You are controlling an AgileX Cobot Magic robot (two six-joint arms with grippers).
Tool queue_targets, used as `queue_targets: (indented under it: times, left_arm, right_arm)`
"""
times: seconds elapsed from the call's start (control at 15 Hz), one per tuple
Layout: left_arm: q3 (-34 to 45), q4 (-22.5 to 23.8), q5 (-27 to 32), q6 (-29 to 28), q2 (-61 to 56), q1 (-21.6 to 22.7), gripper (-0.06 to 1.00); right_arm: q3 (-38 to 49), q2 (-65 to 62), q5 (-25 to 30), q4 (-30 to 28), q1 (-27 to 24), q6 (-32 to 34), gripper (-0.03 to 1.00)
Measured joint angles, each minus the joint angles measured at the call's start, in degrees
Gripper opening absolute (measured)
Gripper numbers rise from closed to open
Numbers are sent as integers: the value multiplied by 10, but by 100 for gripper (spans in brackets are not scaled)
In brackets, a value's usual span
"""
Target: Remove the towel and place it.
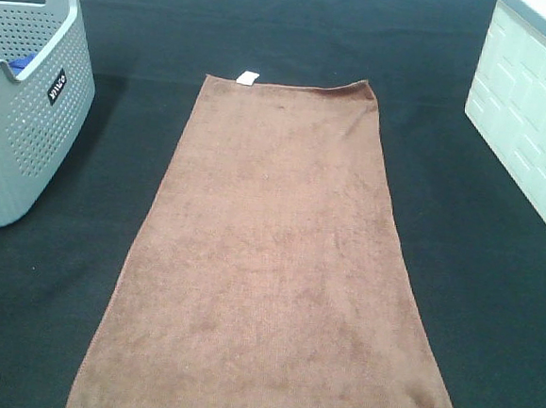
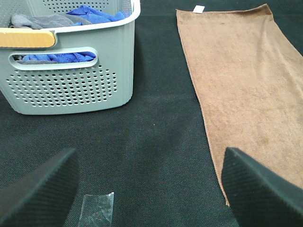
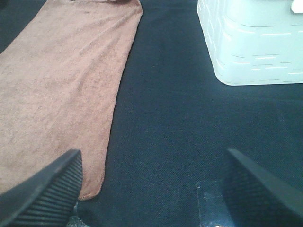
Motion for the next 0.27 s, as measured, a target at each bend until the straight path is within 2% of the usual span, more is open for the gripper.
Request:
queue_targets:
  times: [0.27]
  left_arm:
    - [0,-1,0,0,0,0,78]
  right_arm:
    - [0,0,0,0,0,0,77]
